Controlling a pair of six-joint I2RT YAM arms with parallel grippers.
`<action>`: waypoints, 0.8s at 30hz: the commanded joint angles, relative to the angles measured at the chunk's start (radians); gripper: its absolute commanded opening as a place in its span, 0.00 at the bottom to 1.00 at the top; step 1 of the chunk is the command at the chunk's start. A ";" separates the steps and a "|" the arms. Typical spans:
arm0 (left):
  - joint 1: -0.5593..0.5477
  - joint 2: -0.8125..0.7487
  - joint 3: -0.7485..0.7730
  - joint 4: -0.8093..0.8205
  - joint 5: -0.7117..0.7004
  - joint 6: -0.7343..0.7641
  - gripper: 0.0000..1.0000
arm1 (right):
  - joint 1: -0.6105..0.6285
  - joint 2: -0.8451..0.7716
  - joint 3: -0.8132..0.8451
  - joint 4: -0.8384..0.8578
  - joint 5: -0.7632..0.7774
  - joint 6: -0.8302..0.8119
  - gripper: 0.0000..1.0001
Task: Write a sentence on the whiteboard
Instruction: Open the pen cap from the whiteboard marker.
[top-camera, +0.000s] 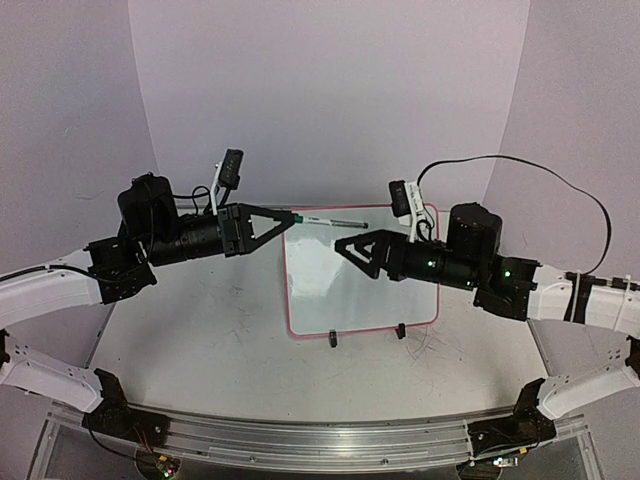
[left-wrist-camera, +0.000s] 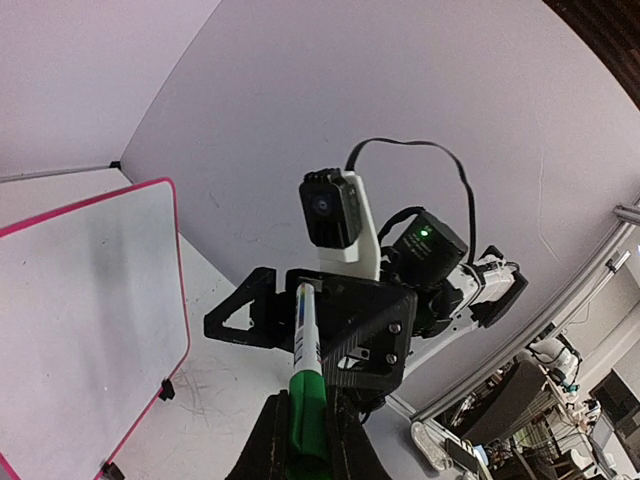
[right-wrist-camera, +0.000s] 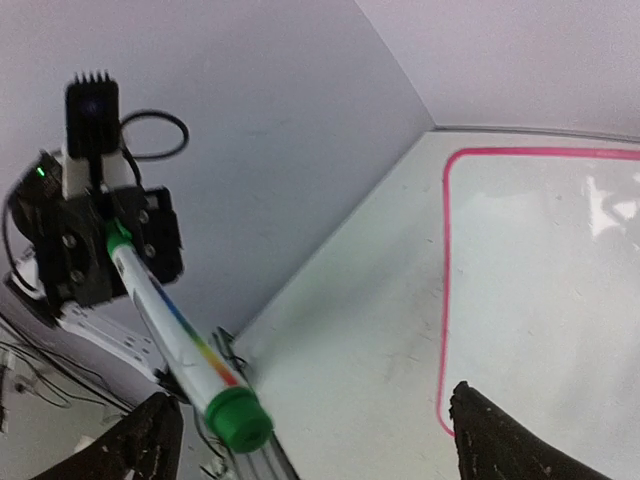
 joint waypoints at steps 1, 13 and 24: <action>-0.003 -0.001 -0.017 0.166 -0.014 -0.025 0.00 | -0.037 0.038 -0.006 0.330 -0.231 0.227 0.87; -0.003 0.042 -0.071 0.369 0.024 -0.135 0.00 | -0.010 0.167 0.068 0.618 -0.254 0.325 0.57; -0.003 0.050 -0.089 0.379 0.069 -0.136 0.00 | -0.021 0.157 0.050 0.656 -0.278 0.328 0.46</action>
